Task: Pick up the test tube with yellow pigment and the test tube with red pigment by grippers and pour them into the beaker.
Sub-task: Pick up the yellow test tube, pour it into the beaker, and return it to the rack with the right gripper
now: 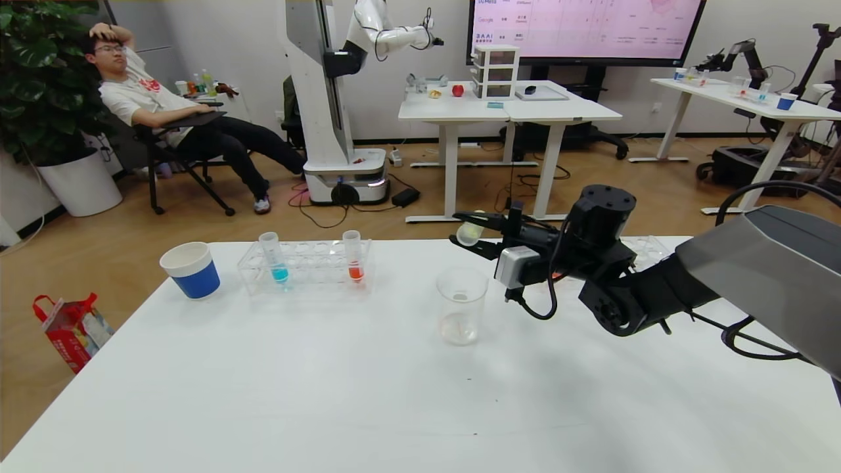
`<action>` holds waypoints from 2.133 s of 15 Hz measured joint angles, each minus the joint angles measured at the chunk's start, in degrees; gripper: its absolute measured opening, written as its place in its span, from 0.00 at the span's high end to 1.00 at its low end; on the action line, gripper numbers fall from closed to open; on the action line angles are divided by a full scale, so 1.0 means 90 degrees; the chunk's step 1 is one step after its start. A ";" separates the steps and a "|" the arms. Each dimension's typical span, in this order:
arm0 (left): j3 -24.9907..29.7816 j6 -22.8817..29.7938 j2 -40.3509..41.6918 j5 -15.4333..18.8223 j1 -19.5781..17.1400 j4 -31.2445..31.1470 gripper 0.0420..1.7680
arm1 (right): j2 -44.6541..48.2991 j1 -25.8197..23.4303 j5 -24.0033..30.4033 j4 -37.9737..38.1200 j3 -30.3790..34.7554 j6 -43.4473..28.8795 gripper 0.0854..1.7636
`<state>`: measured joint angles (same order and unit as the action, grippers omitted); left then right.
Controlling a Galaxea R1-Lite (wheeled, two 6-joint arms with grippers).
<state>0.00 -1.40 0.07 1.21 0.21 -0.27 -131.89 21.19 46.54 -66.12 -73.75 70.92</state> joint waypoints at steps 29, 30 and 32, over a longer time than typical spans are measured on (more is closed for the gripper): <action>0.0000 0.0000 0.0000 0.0000 0.0000 0.0003 0.01 | -0.0578 -0.0177 0.1226 -0.0024 -0.0861 0.2863 0.75; 0.0000 -0.0003 0.0000 0.0003 0.0000 0.0000 0.01 | -0.0580 -0.0177 0.1245 -0.0030 -0.0874 0.3019 0.75; 0.0000 -0.0003 0.0000 0.0003 0.0000 0.0000 0.01 | -0.0582 -0.0173 0.1265 -0.0064 -0.0864 0.3151 0.75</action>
<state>0.00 -1.43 0.07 1.23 0.21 -0.27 -137.13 19.63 57.93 -66.69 -81.53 99.28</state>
